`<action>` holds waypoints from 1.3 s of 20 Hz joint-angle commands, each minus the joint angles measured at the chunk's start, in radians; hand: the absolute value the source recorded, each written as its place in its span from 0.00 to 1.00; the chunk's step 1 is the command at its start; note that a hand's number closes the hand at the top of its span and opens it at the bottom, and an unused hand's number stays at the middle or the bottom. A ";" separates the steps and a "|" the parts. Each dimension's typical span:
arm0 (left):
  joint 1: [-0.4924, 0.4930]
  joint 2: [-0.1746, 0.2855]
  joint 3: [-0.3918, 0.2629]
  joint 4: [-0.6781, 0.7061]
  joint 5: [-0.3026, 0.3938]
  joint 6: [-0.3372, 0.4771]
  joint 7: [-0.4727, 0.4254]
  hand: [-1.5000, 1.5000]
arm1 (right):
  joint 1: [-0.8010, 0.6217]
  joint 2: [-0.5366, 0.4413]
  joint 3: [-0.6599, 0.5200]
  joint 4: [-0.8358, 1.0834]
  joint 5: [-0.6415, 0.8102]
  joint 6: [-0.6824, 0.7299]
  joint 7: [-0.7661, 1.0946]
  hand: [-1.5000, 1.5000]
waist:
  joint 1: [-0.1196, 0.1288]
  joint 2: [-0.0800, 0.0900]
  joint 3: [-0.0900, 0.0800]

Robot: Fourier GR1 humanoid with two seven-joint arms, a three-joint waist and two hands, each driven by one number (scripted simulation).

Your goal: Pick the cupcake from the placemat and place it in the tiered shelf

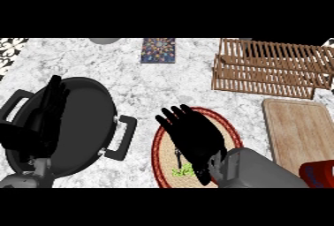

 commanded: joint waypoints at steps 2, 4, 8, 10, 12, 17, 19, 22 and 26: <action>-0.010 0.026 0.039 -0.068 0.004 -0.033 0.090 0.50 | 0.082 0.040 -0.014 -0.001 0.092 0.015 -0.049 0.00 | 0.000 -0.001 0.000; 0.012 0.006 0.044 0.009 -0.001 -0.045 -0.021 0.50 | 0.065 0.078 0.031 0.190 0.178 -0.095 -0.159 0.00 | 0.006 0.002 0.000; 0.016 -0.036 0.038 0.025 -0.011 -0.073 -0.036 0.50 | 0.130 0.056 -0.044 0.099 0.222 -0.004 -0.182 0.00 | -0.001 0.000 0.000; 0.020 -0.046 0.044 -0.019 -0.032 -0.040 0.013 0.50 | 0.093 0.077 -0.105 0.162 0.222 0.005 -0.249 0.00 | 0.001 0.000 0.000; 0.047 -0.031 0.073 -0.014 -0.012 -0.083 -0.037 0.50 | 0.142 0.071 -0.071 0.195 0.292 -0.060 -0.307 0.00 | 0.001 0.000 0.000; -0.006 -0.067 0.072 0.075 -0.034 -0.095 -0.064 0.50 | 0.162 0.116 -0.113 0.257 0.351 -0.108 -0.394 0.00 | -0.002 0.001 0.000; -0.002 -0.098 0.032 0.029 -0.094 -0.048 -0.018 0.50 | 0.140 0.188 -0.117 0.279 0.376 -0.066 -0.370 0.00 | -0.001 0.001 0.000; 0.003 -0.083 0.065 0.034 -0.069 -0.093 -0.048 0.50 | 0.140 0.140 -0.167 0.368 0.416 -0.116 -0.496 0.00 | 0.000 0.001 0.000; -0.009 -0.090 0.061 -0.046 -0.095 -0.074 0.042 0.50 | 0.199 0.229 -0.140 0.322 0.471 -0.075 -0.415 0.00 | -0.002 0.000 0.000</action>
